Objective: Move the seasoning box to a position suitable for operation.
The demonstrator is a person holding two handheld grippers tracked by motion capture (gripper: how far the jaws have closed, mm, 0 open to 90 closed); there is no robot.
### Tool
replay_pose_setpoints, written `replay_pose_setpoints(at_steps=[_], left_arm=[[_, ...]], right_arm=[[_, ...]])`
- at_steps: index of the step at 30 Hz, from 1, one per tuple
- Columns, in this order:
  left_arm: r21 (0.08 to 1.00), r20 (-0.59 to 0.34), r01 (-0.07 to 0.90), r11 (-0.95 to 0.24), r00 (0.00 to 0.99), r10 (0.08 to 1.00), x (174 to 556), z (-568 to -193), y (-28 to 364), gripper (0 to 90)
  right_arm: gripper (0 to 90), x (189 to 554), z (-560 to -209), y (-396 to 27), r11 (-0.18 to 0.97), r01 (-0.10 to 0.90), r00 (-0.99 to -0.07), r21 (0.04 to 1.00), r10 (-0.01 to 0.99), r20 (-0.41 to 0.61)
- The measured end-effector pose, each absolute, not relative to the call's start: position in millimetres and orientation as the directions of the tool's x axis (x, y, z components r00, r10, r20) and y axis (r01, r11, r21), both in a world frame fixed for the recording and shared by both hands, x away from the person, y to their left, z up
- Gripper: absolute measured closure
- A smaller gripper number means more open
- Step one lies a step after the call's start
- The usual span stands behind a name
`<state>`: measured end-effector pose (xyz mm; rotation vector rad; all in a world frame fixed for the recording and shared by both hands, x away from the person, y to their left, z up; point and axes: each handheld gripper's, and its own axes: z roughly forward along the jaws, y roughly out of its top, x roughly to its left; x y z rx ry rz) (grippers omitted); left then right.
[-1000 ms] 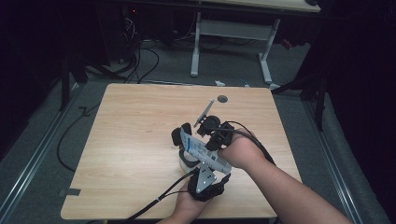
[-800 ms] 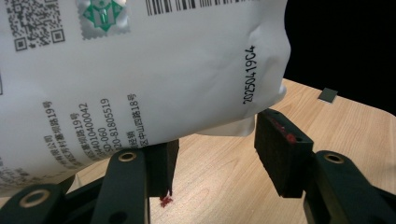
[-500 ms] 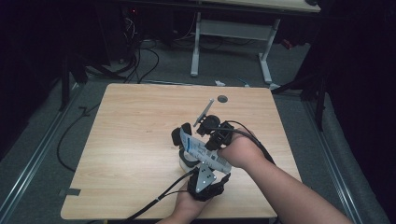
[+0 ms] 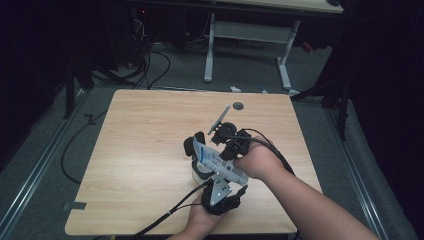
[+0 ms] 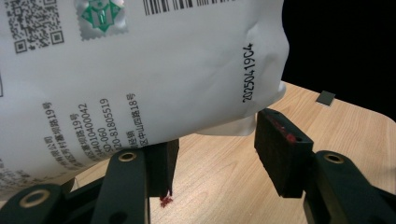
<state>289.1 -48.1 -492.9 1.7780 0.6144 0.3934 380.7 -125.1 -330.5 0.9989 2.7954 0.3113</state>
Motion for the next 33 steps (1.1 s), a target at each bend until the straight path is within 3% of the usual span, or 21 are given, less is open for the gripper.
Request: replay_pose_setpoints(at_steps=[33], left_arm=[[0.962,-0.053,0.202,-0.186,0.803,0.594,290.7,-489.8,-46.8,50.4]], right_arm=[[90.0,382.3,-326.6,-119.9,0.763,0.596,-0.770,0.249,0.631,-0.089]])
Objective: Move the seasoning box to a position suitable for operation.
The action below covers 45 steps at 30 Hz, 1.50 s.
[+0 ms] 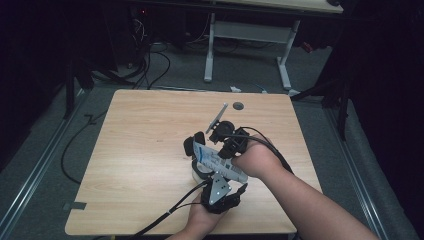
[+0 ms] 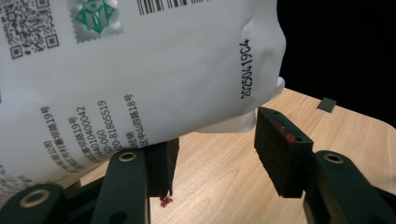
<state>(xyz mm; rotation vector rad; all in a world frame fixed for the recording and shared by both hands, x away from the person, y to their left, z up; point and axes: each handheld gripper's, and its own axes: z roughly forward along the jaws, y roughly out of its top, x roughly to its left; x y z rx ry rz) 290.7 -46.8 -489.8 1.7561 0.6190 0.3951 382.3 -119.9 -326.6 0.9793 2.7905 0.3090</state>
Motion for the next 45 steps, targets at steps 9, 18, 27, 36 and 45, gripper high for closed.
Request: replay_pose_setpoints(at_steps=[9,18,27,36,45], left_arm=[[0.962,-0.052,0.201,-0.187,0.803,0.594,289.9,-489.9,-46.7,50.4],[0.961,-0.051,0.201,-0.189,0.803,0.594,289.6,-490.5,-47.0,50.5],[0.962,-0.050,0.200,-0.188,0.803,0.594,289.4,-490.6,-47.3,50.4],[0.962,-0.051,0.199,-0.186,0.803,0.594,289.2,-490.6,-47.4,50.4],[0.963,-0.052,0.199,-0.184,0.801,0.596,289.5,-490.3,-47.2,50.4]], right_arm=[[90.0,382.8,-327.2,-119.4,0.764,0.594,-0.774,0.251,0.628,-0.083],[90.0,382.5,-328.1,-119.5,0.766,0.592,-0.775,0.251,0.626,-0.086],[90.0,382.4,-327.8,-119.7,0.766,0.593,-0.774,0.248,0.627,-0.085],[90.0,382.3,-327.6,-119.9,0.766,0.592,-0.775,0.249,0.626,-0.084],[90.0,382.5,-327.8,-118.8,0.767,0.590,-0.776,0.252,0.625,-0.085]])
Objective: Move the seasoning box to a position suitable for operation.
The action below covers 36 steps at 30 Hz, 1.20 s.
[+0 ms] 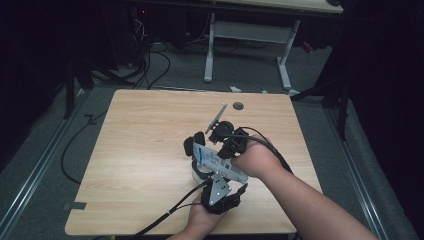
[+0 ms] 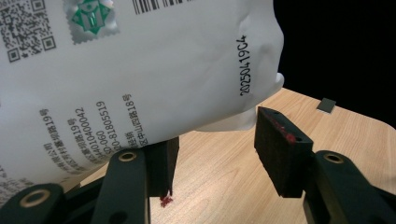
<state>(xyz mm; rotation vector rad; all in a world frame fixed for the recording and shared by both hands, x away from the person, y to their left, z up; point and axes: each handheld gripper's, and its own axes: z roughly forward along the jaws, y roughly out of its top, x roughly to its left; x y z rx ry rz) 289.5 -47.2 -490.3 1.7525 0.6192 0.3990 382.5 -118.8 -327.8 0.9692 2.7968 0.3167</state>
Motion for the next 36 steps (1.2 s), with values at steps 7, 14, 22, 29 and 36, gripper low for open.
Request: replay_pose_setpoints(at_steps=[7,14,22,29,36], left_arm=[[0.962,-0.051,0.199,-0.185,0.802,0.596,289.5,-490.5,-47.0,50.4],[0.962,-0.050,0.199,-0.186,0.802,0.595,289.5,-490.4,-47.0,50.5],[0.963,-0.052,0.199,-0.184,0.802,0.595,289.5,-489.6,-47.5,50.5],[0.963,-0.054,0.200,-0.183,0.803,0.594,289.7,-489.3,-48.3,50.5],[0.961,-0.051,0.201,-0.188,0.803,0.594,289.4,-489.7,-48.4,50.5]], right_arm=[[90.0,382.7,-328.1,-118.3,0.767,0.591,-0.775,0.251,0.626,-0.086],[90.0,383.0,-328.2,-118.8,0.768,0.588,-0.777,0.252,0.623,-0.086],[90.0,382.6,-327.2,-119.3,0.768,0.589,-0.777,0.253,0.624,-0.084],[90.0,382.6,-326.8,-120.0,0.768,0.589,-0.776,0.252,0.625,-0.089],[90.0,383.1,-328.0,-120.6,0.766,0.590,-0.776,0.254,0.625,-0.085]])
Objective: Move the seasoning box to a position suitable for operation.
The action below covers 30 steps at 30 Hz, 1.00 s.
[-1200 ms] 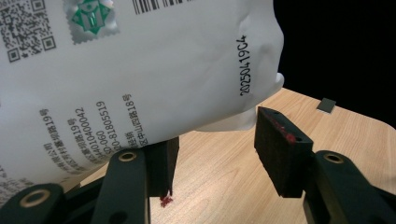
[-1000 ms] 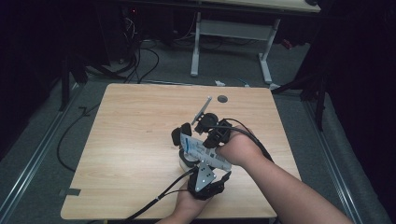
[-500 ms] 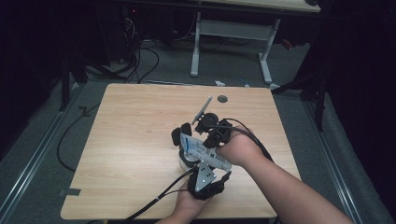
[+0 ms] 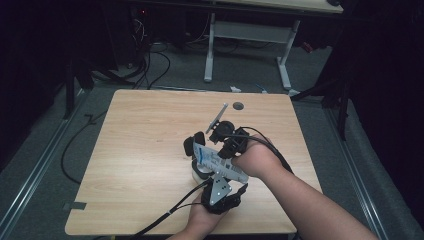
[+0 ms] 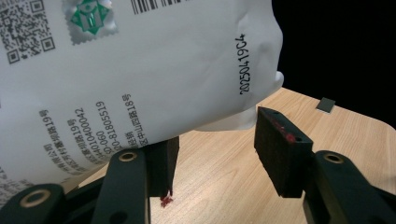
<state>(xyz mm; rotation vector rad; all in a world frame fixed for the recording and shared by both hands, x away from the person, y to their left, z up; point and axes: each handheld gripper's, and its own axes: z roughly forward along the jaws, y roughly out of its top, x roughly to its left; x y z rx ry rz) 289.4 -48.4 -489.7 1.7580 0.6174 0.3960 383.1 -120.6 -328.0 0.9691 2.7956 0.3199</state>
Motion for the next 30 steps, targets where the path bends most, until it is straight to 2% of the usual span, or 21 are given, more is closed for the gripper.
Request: replay_pose_setpoints(at_steps=[30], left_arm=[[0.962,-0.051,0.199,-0.187,0.803,0.594,289.4,-490.3,-48.8,50.5]], right_arm=[[90.0,383.7,-328.9,-120.3,0.768,0.589,-0.777,0.251,0.623,-0.085]])
